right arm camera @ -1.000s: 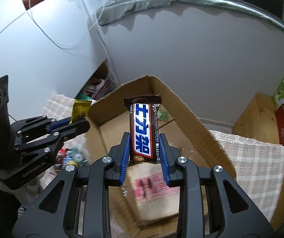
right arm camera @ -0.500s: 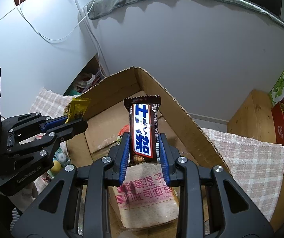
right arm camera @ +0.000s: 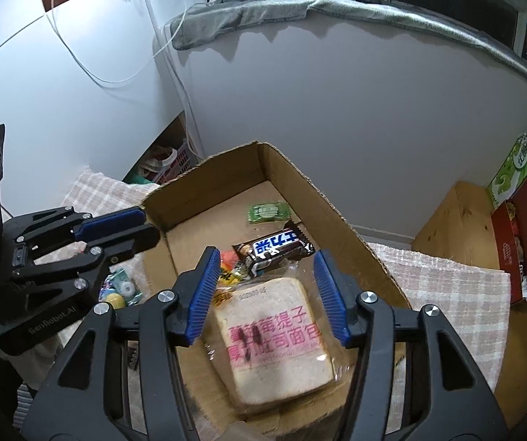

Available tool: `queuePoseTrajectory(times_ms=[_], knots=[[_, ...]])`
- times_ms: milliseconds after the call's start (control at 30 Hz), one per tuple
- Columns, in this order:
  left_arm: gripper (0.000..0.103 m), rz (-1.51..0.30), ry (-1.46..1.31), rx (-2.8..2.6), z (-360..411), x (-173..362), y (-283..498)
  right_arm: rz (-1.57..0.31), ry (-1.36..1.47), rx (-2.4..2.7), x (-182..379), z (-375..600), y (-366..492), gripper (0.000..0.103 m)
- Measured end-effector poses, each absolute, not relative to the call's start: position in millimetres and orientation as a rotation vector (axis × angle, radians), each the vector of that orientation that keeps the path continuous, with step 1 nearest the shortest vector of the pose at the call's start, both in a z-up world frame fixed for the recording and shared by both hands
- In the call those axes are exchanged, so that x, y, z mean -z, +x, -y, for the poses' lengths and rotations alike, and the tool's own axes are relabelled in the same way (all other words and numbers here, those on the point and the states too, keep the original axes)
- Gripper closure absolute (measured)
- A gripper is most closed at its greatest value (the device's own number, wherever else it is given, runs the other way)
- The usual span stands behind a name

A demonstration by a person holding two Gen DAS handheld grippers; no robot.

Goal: Organize snacks
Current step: 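Carry the Snickers bar and yellow candy into the box and release both, then grasp the dark candy packet with the left gripper while the right grasps the green candy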

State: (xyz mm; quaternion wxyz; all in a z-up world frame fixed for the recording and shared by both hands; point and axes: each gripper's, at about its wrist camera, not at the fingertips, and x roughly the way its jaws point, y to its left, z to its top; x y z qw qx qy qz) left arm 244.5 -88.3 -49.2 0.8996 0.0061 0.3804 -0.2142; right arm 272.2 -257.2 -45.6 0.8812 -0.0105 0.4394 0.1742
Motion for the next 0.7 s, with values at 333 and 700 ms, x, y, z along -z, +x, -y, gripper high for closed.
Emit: queuePoseTrajectory(times_ms=[333,700], knots=[[0.083,-0.700,-0.019,0.402,41,20,187,-0.822,-0.072,-0.395,16,240,208,0.048],[0.083,-0.751,-0.075,0.401,7,60,128,-0.810,-0.127,-0.498,41,216,120,0.048]])
